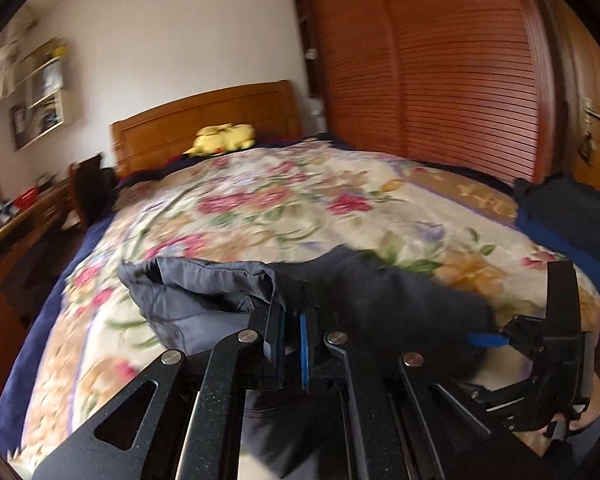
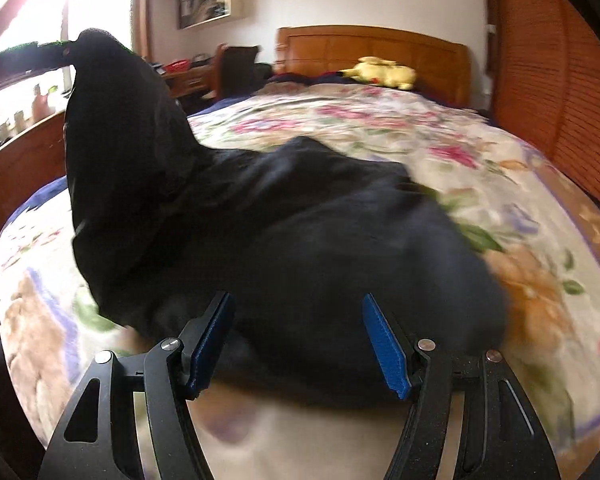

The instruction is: Fold large clothes

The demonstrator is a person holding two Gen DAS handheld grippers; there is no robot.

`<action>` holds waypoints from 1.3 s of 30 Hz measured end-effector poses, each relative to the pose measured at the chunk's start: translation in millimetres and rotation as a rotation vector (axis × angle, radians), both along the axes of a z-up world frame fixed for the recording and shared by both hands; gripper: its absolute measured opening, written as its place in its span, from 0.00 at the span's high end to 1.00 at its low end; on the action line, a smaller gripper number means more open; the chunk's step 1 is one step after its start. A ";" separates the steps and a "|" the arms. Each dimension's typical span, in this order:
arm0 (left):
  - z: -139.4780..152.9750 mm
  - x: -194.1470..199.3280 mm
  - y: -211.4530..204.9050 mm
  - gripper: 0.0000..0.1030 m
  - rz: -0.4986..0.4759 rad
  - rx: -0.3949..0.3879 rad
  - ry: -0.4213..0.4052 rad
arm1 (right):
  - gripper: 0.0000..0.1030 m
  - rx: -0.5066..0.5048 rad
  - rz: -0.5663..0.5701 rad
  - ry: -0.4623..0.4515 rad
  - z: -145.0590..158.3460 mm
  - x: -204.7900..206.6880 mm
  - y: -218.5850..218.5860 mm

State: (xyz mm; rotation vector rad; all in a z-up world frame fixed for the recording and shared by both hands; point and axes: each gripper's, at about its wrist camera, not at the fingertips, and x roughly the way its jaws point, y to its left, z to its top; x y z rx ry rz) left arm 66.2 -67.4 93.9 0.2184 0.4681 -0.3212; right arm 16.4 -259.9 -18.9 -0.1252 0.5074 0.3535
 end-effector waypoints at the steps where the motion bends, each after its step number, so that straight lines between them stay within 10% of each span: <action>1: 0.2 2.4 -10.9 0.95 -0.019 0.007 0.003 | 0.33 0.008 -0.016 -0.002 -0.1 -2.5 -9.2; 10: -4.8 -5.2 -117.7 0.95 -0.250 0.031 0.059 | 0.33 0.043 -0.127 -0.027 -1.4 -25.2 -64.9; 17: -36.1 -8.2 -125.4 0.91 -0.292 0.054 0.163 | 0.34 0.072 -0.172 -0.024 -2.4 -27.2 -71.7; 25: -27.7 -17.1 -81.5 0.55 -0.257 -0.054 0.135 | 0.34 0.063 -0.168 -0.046 1.8 -26.7 -55.2; 29: -30.2 -20.8 -41.9 0.22 -0.180 -0.103 0.083 | 0.33 0.049 -0.170 -0.061 2.8 -15.8 -60.8; 39: -70.7 -5.5 41.9 0.21 -0.012 -0.148 0.103 | 0.33 0.005 -0.209 -0.124 42.9 -15.8 -59.0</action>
